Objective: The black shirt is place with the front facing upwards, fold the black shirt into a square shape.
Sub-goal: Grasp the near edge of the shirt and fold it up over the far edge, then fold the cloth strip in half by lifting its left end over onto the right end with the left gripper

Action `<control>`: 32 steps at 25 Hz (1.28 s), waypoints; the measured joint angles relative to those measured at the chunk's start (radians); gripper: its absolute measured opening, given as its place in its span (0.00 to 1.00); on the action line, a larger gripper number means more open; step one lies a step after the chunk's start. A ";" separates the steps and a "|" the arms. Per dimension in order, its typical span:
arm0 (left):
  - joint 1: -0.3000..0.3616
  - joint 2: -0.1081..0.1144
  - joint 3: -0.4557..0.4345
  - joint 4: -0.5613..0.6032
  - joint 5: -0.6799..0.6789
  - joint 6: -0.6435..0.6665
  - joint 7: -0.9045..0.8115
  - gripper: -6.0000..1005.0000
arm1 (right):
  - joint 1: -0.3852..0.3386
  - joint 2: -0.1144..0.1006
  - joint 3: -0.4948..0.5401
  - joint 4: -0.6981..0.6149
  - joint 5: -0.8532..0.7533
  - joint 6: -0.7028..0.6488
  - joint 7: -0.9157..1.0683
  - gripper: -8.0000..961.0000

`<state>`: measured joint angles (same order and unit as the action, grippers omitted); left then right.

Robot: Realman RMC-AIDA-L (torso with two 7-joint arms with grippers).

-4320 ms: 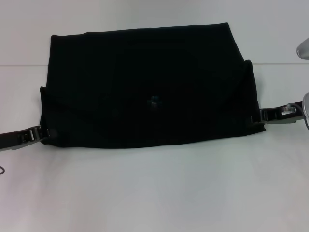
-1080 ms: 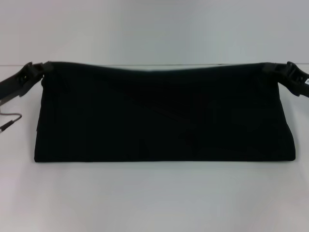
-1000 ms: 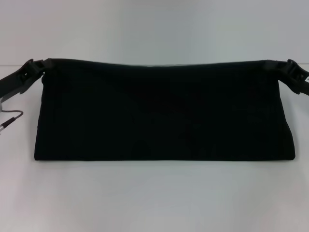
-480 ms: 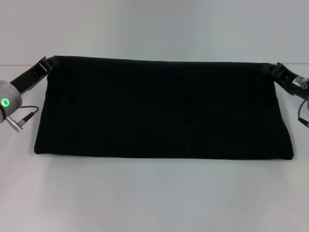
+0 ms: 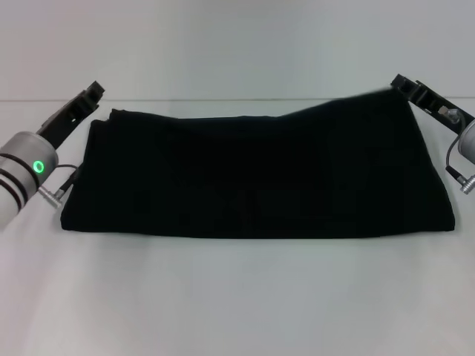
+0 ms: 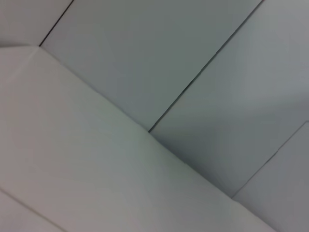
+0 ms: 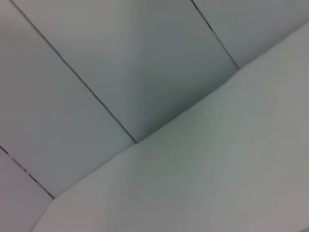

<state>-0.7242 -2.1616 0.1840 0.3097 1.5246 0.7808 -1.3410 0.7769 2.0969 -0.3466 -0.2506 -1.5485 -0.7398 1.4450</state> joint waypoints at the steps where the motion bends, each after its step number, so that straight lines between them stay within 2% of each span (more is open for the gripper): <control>1: -0.003 0.000 0.001 -0.008 -0.012 0.000 0.022 0.20 | 0.003 0.000 0.000 0.007 0.017 0.008 -0.019 0.18; 6: -0.010 0.000 -0.003 -0.024 -0.025 0.001 0.052 0.31 | 0.013 0.000 0.005 0.020 0.059 0.049 -0.040 0.22; 9: -0.001 0.001 0.001 -0.024 -0.030 0.028 0.037 0.37 | 0.004 0.000 0.007 0.020 0.097 0.051 -0.041 0.47; 11: 0.024 0.009 0.026 -0.020 -0.026 0.081 -0.017 0.44 | -0.015 -0.003 0.001 0.020 0.110 0.009 -0.041 0.57; 12: 0.041 0.017 0.045 -0.018 -0.024 0.107 -0.057 0.49 | -0.027 -0.005 -0.009 0.018 0.102 -0.029 -0.042 0.62; 14: 0.088 0.050 0.138 -0.017 -0.023 0.179 -0.200 0.58 | -0.062 -0.009 -0.060 -0.009 0.059 -0.147 -0.051 0.72; 20: 0.213 0.160 0.419 -0.002 -0.019 0.350 -0.577 0.80 | -0.152 -0.012 -0.312 -0.156 -0.106 -0.436 -0.108 0.86; 22: 0.261 0.182 0.466 0.049 0.023 0.411 -0.691 0.80 | -0.175 -0.010 -0.392 -0.197 -0.167 -0.503 -0.149 0.86; 27: 0.351 0.203 0.472 0.233 0.240 0.517 -0.961 0.80 | -0.208 -0.006 -0.511 -0.228 -0.253 -0.568 -0.251 0.86; 32: 0.364 0.232 0.437 0.280 0.420 0.572 -1.124 0.80 | -0.229 0.000 -0.547 -0.206 -0.278 -0.569 -0.370 0.86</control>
<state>-0.3605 -1.9294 0.6207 0.5896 1.9443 1.3528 -2.4646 0.5476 2.0966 -0.8936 -0.4569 -1.8266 -1.3091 1.0754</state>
